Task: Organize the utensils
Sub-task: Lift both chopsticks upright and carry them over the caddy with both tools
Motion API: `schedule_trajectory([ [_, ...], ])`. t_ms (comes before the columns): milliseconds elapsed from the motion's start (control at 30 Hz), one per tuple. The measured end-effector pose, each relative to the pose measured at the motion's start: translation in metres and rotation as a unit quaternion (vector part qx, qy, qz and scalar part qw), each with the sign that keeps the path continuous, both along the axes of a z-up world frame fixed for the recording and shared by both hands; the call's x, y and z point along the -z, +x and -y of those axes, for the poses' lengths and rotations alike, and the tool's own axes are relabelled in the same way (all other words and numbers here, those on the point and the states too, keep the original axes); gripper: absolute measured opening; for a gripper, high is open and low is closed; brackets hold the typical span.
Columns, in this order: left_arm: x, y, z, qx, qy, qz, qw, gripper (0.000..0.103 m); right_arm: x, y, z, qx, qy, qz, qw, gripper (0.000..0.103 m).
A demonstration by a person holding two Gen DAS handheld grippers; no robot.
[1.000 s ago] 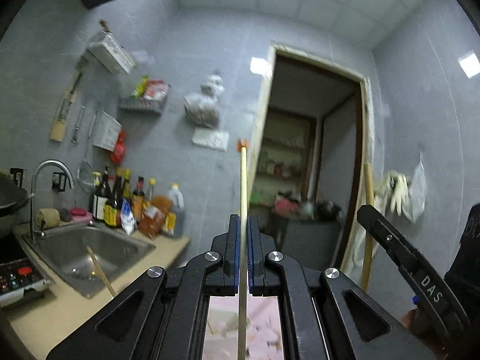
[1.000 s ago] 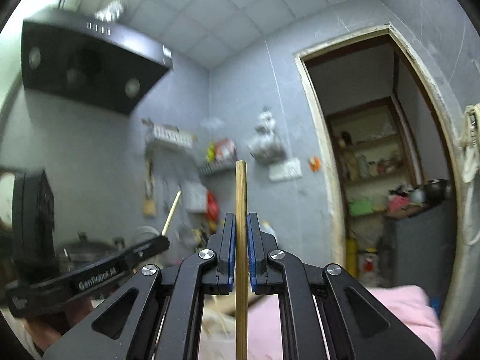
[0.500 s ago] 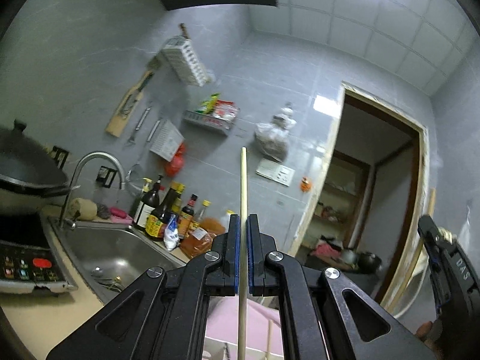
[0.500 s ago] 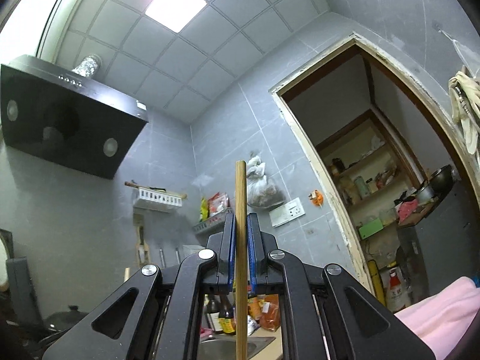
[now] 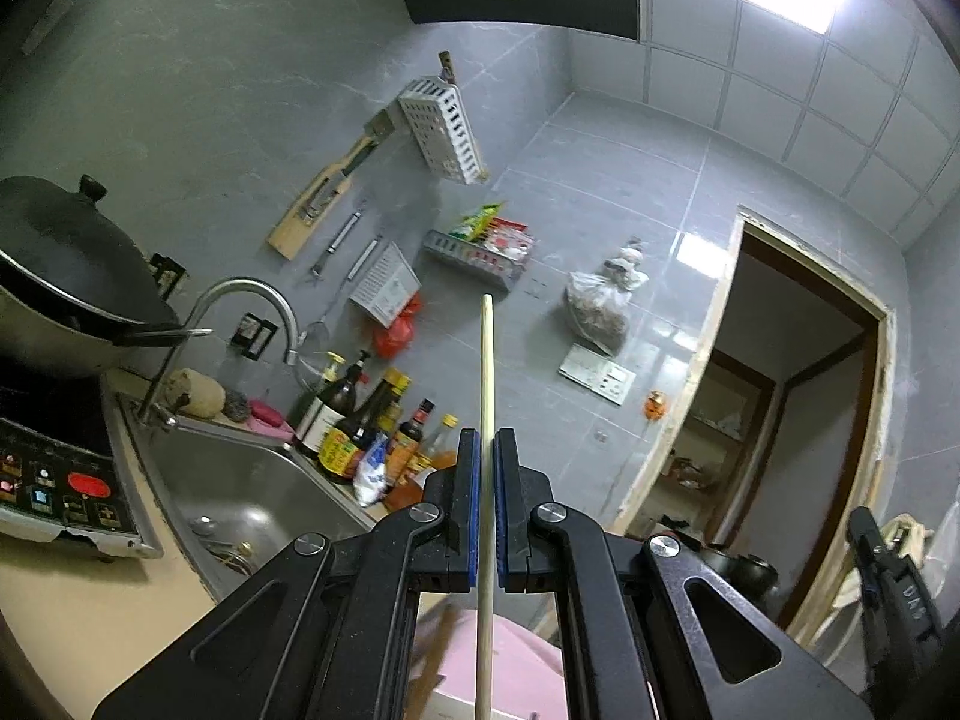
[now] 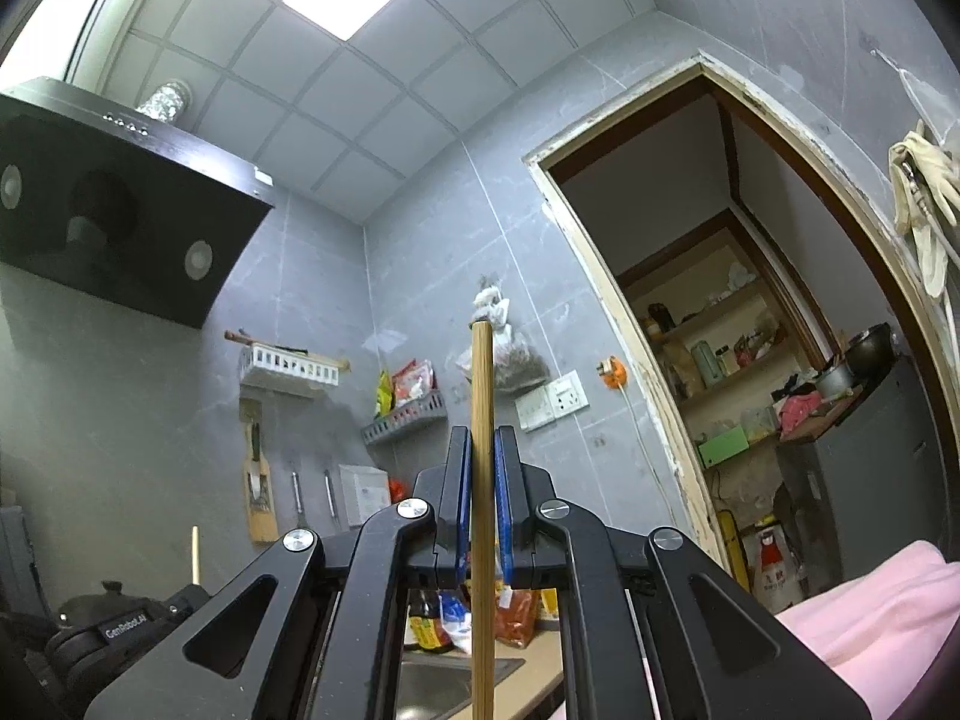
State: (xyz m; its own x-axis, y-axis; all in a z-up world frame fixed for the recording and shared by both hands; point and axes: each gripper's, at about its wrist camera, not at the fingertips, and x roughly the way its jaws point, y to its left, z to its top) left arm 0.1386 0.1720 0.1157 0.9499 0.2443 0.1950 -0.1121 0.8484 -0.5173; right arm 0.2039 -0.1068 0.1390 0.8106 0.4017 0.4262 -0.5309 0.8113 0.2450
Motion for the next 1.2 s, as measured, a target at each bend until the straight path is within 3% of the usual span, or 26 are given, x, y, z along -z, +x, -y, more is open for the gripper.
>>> schedule_trajectory([
  [833, 0.029, 0.015, 0.032, -0.093, 0.05, 0.003, 0.9944, 0.002, 0.008, 0.01, -0.002, -0.003, 0.006, -0.011, 1.0, 0.005],
  [1200, 0.038, 0.015, 0.038, -0.087, 0.066, -0.004, 0.994, 0.003, 0.013, 0.007, -0.014, 0.003, -0.018, -0.003, 1.0, 0.005],
])
